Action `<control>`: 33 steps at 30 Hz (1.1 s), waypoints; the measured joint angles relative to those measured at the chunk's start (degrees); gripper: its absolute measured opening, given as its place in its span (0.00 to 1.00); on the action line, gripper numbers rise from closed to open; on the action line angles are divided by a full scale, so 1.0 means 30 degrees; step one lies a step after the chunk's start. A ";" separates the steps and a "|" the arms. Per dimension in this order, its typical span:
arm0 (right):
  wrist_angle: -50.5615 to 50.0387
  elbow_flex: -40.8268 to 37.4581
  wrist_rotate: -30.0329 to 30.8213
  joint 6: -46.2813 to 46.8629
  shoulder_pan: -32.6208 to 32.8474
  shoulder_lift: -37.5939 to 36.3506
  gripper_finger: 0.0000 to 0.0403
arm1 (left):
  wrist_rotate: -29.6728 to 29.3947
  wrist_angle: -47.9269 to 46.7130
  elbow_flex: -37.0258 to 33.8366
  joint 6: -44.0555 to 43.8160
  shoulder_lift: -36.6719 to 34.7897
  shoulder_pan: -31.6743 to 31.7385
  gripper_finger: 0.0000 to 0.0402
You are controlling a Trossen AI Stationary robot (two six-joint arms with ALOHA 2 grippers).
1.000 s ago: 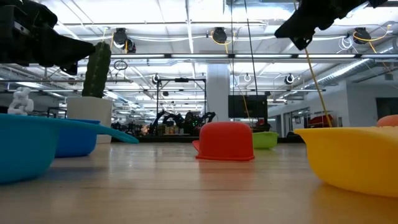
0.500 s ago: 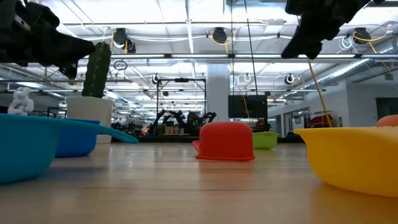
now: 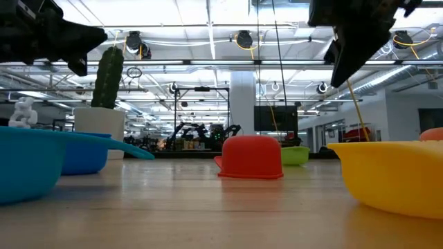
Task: Nest measuring cups in basket
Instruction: Put the orange measuring cup into the white bin
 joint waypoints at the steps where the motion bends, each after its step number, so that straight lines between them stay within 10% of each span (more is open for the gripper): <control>1: -0.0044 0.0037 -0.0365 -0.0204 -0.0073 0.0274 0.02 | 0.0007 0.0046 0.0254 -0.0045 0.0320 0.0000 0.13; 33: -0.0354 0.0046 -0.8563 -1.1121 -0.4200 0.5330 0.43 | 0.2139 -0.5005 1.1854 0.2414 1.5863 -0.0029 0.13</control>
